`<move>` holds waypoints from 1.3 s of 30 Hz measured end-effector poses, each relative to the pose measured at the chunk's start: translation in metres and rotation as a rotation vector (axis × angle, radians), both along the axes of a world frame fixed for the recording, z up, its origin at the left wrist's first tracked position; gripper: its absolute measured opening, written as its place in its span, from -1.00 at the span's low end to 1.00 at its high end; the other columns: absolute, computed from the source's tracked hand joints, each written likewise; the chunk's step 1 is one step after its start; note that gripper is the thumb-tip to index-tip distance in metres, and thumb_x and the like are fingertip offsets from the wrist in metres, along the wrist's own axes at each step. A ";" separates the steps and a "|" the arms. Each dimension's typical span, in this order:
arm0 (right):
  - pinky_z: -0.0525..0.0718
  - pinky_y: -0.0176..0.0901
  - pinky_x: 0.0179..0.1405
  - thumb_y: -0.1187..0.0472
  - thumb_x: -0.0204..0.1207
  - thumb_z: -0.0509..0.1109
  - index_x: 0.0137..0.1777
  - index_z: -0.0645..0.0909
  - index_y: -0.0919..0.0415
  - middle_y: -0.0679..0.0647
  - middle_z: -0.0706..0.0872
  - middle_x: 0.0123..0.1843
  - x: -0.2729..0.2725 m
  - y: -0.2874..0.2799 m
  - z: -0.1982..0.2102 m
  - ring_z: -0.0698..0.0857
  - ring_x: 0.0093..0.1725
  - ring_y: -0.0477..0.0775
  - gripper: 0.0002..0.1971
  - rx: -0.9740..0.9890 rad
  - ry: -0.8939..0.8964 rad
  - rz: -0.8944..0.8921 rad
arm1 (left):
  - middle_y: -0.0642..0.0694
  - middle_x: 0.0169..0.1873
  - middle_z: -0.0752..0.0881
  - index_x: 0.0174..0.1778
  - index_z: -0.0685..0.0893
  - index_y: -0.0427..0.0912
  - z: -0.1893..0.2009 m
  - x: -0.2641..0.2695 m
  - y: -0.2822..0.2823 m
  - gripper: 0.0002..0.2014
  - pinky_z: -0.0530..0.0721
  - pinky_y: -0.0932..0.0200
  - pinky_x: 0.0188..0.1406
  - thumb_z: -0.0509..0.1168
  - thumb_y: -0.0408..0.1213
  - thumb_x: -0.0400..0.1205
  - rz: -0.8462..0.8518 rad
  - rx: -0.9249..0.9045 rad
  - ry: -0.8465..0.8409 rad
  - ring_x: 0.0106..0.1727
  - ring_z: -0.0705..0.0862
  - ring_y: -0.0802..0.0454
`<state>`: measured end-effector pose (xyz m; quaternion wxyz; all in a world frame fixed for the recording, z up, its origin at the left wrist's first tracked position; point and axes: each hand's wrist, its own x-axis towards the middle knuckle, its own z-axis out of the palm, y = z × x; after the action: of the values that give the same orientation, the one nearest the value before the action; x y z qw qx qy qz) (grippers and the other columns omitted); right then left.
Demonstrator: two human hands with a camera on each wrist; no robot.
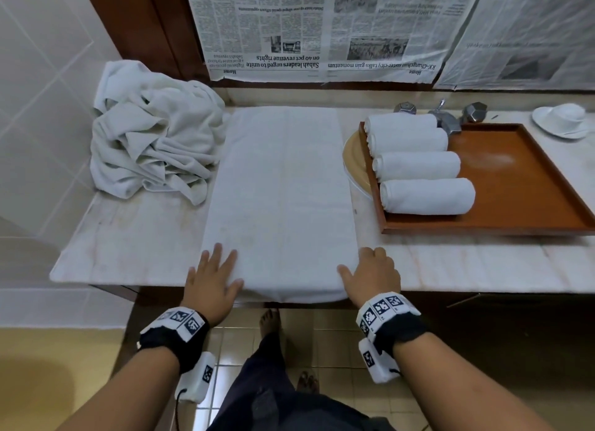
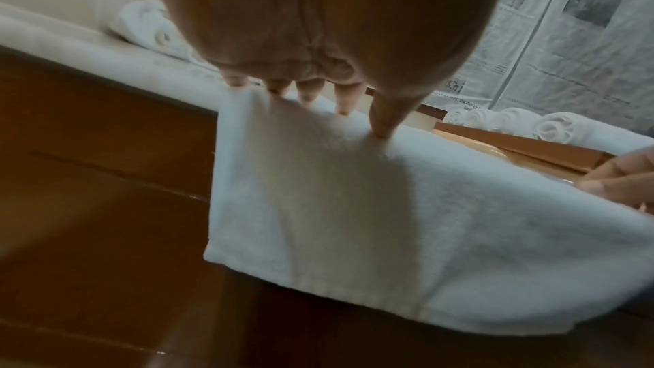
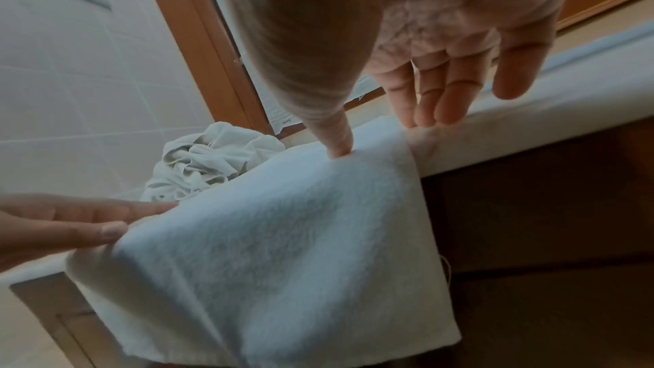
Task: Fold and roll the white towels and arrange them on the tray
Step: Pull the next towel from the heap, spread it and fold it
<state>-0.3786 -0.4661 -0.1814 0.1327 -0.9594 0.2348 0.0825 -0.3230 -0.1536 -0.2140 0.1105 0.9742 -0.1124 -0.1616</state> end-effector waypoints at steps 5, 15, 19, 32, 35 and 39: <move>0.69 -0.01 0.04 -0.07 0.54 0.40 -0.11 0.59 0.05 0.04 0.69 -0.03 0.006 -0.003 -0.001 0.71 0.01 0.12 -0.80 0.246 0.011 -0.101 | 0.01 0.72 0.13 0.69 0.25 0.08 0.006 0.004 0.010 -0.45 0.02 -0.20 0.66 0.11 0.03 0.75 0.026 -0.013 -0.095 0.72 0.10 -0.02; 0.68 -0.03 0.03 0.03 0.48 0.57 -0.09 0.68 0.31 0.07 0.77 -0.11 0.017 -0.008 -0.002 0.75 -0.04 0.12 -0.69 0.866 -0.043 -0.318 | -0.04 0.15 0.72 0.36 0.64 0.02 0.028 0.014 0.002 -0.67 0.41 -0.06 0.29 0.21 -0.05 0.70 0.125 -0.081 -0.170 0.18 0.67 -0.10; 0.72 0.08 0.17 0.23 0.44 0.55 0.08 0.68 0.26 0.16 0.79 0.05 0.019 -0.014 0.001 0.76 0.05 0.17 -0.76 0.815 0.052 -0.281 | 0.00 0.07 0.76 0.22 0.69 0.04 0.029 0.018 0.003 -0.75 0.49 -0.02 0.25 0.19 -0.05 0.72 0.152 -0.107 -0.135 0.13 0.71 -0.06; 0.58 -0.12 0.20 -0.24 0.66 0.23 0.69 0.22 -0.22 -0.05 0.59 0.31 0.057 0.088 0.063 0.63 0.02 -0.14 -0.39 0.454 0.014 0.549 | -0.13 -0.41 0.71 0.06 0.71 -0.26 0.053 0.061 0.004 -0.41 0.55 0.14 -0.47 0.05 0.22 0.73 0.714 -0.980 0.510 -0.46 0.61 -0.07; 0.53 -0.04 0.39 -0.15 0.66 0.28 0.70 0.23 -0.10 0.05 0.45 0.49 0.084 0.072 0.045 0.57 0.37 0.07 -0.36 0.391 0.048 0.529 | -0.13 -0.40 0.61 0.07 0.65 -0.27 0.050 0.077 0.006 -0.38 0.56 0.07 -0.43 0.19 0.31 0.61 0.712 -1.008 0.621 -0.48 0.57 -0.04; 0.41 0.03 0.56 -0.02 0.65 0.33 0.74 0.11 -0.07 0.06 0.18 0.70 0.127 0.045 0.027 0.38 0.59 0.12 -0.29 0.292 0.114 0.450 | 0.00 -0.31 0.65 0.06 0.59 -0.16 0.048 0.102 0.000 -0.46 0.53 0.15 -0.30 0.43 0.27 0.49 0.400 -0.590 0.409 -0.34 0.61 0.07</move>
<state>-0.2518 -0.4211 -0.1545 0.2347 -0.9519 0.0083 0.1968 -0.2214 -0.1532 -0.1659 0.4345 0.8510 0.0618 -0.2882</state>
